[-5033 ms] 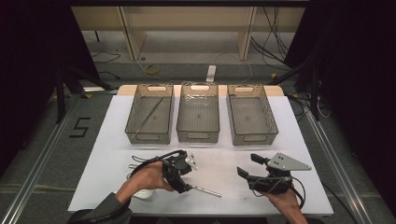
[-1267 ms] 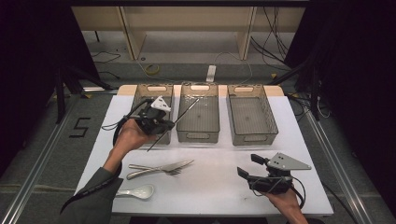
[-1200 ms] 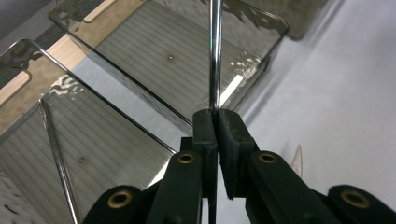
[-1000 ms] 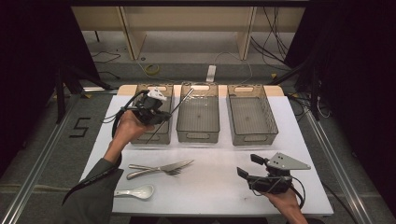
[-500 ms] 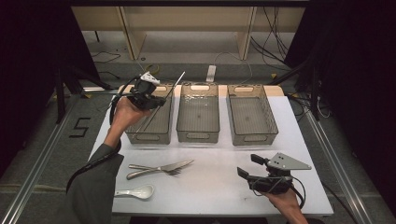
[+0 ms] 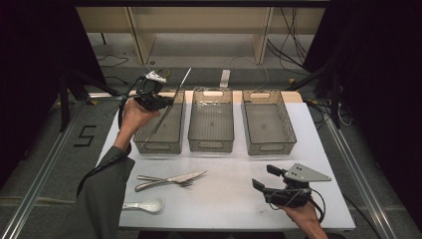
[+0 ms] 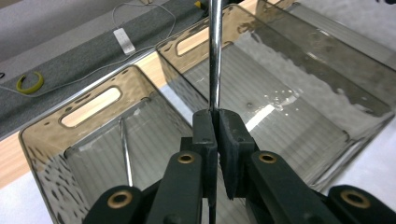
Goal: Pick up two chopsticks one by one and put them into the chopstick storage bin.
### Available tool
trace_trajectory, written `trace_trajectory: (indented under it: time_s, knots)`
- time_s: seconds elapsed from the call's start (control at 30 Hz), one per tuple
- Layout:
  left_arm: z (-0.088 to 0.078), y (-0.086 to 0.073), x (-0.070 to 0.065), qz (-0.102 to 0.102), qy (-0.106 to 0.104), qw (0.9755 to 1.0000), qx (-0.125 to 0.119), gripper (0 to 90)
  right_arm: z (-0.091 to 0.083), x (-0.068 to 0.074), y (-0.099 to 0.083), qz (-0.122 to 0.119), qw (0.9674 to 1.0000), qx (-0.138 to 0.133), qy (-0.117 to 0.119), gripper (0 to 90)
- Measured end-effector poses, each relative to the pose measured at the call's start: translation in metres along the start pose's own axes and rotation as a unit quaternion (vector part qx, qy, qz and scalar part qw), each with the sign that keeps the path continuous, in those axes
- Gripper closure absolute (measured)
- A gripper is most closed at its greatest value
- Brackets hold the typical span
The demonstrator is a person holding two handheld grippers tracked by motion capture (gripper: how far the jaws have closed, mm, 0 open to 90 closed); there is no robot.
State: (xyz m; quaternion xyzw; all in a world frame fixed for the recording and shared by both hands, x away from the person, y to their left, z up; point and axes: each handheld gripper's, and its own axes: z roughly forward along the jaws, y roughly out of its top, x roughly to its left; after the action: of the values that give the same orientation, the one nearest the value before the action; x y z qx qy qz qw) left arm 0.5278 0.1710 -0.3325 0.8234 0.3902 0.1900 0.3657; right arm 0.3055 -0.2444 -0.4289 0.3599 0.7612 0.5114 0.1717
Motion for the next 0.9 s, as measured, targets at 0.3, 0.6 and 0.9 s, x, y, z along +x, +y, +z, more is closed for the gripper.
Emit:
trace_trajectory:
  time_s: [0.3, 0.6, 0.9]
  knots:
    - [0.011, -0.016, 0.012, -0.022, 0.011, 0.9997, 0.008, 85.1, 0.001, 0.0, 0.0, 0.002, 1.0, 0.0, -0.001, 28.3]
    - [0.014, -0.031, 0.022, -0.041, 0.021, 0.9989, 0.012, 85.0, 0.0, 0.0, 0.0, 0.001, 1.0, 0.001, -0.001, 28.3]
    - [0.017, -0.039, 0.026, -0.042, 0.033, 0.9984, 0.022, 85.0, 0.0, 0.001, 0.0, -0.001, 1.0, 0.001, -0.002, 28.3]
